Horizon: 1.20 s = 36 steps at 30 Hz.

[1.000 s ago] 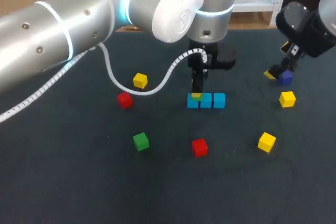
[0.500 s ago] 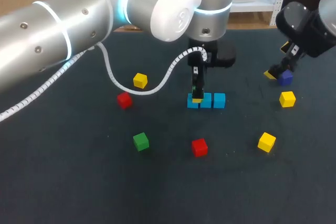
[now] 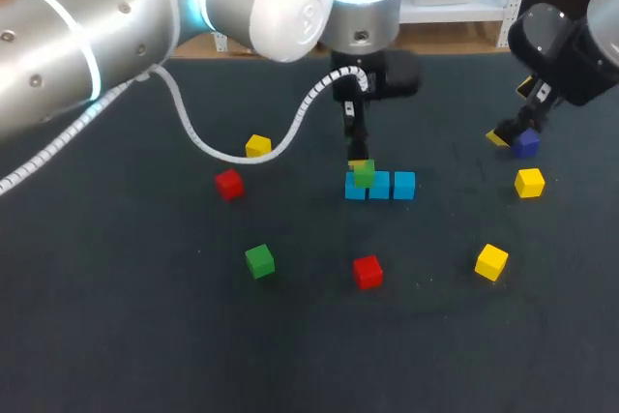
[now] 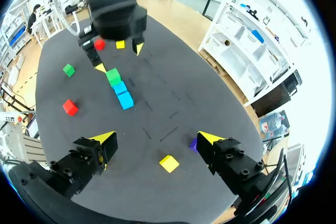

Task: Place the blue cubes, place green cubes on the blue cubes, place the yellow cubes on the green cubes, then place the red cubes on the yellow cubes, and place purple cube on the red cubes.

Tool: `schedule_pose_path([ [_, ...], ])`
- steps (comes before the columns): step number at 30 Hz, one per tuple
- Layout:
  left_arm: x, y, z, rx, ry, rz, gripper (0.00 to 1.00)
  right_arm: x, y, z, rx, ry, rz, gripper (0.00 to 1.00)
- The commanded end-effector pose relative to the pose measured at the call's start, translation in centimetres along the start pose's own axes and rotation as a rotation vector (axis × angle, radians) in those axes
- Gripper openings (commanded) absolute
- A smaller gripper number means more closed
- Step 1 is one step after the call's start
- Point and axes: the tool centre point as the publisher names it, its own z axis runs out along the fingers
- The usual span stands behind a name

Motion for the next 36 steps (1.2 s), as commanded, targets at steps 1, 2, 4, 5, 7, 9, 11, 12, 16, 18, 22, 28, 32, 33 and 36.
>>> schedule_pose_path([
  [1,2.8,-0.9,-1.5,-0.036,-0.064,-0.041,1.00,0.0,0.0,0.0,0.003,-0.001,0.001,1.00],
  [2,3.4,-0.7,-2.0,-0.038,-0.083,-0.067,1.00,0.0,0.0,0.0,0.003,-0.001,0.001,1.00],
  [4,4.3,-0.5,-2.6,-0.050,-0.107,-0.098,1.00,0.0,0.0,0.0,0.003,-0.001,0.001,1.00],
  [5,4.9,-0.3,-3.2,-0.059,-0.124,-0.130,1.00,0.0,0.0,0.0,0.003,-0.001,0.001,1.00],
  [7,5.9,0.1,-3.9,-0.083,-0.153,-0.171,1.00,0.0,0.0,0.0,0.003,-0.001,0.001,1.00],
  [9,6.7,0.4,-4.6,-0.096,-0.178,-0.209,1.00,0.0,0.0,0.0,0.003,-0.001,0.001,1.00],
  [11,7.3,0.5,-5.2,-0.119,-0.213,-0.239,1.00,0.0,0.0,0.0,0.003,-0.001,0.001,1.00],
  [12,7.6,0.5,-5.5,-0.124,-0.233,-0.260,1.00,0.0,0.0,0.0,0.003,-0.001,0.001,1.00],
  [16,8.8,0.3,-6.3,-0.149,-0.285,-0.311,1.00,0.0,0.0,0.0,0.003,-0.001,0.001,1.00],
  [18,9.6,0.2,-6.7,-0.154,-0.315,-0.349,1.00,0.0,0.0,0.0,0.003,-0.001,0.001,1.00],
  [22,11.3,-0.5,-7.2,-0.163,-0.311,-0.406,1.00,0.0,0.0,0.0,0.003,-0.001,0.001,1.00],
  [28,13.2,-3.1,-7.2,-0.193,-0.177,-0.387,1.00,0.0,0.0,0.0,0.003,-0.001,0.001,1.00],
  [32,14.4,-4.2,-7.1,-0.206,-0.114,-0.369,1.00,0.0,0.0,0.0,0.003,-0.001,0.001,1.00],
  [33,14.7,-4.6,-7.0,-0.195,-0.105,-0.364,1.00,0.0,0.0,0.0,0.003,-0.001,0.001,1.00],
  [36,15.5,-5.3,-6.6,-0.175,-0.105,-0.378,1.00,0.0,0.0,0.0,0.003,-0.001,0.001,1.00],
])
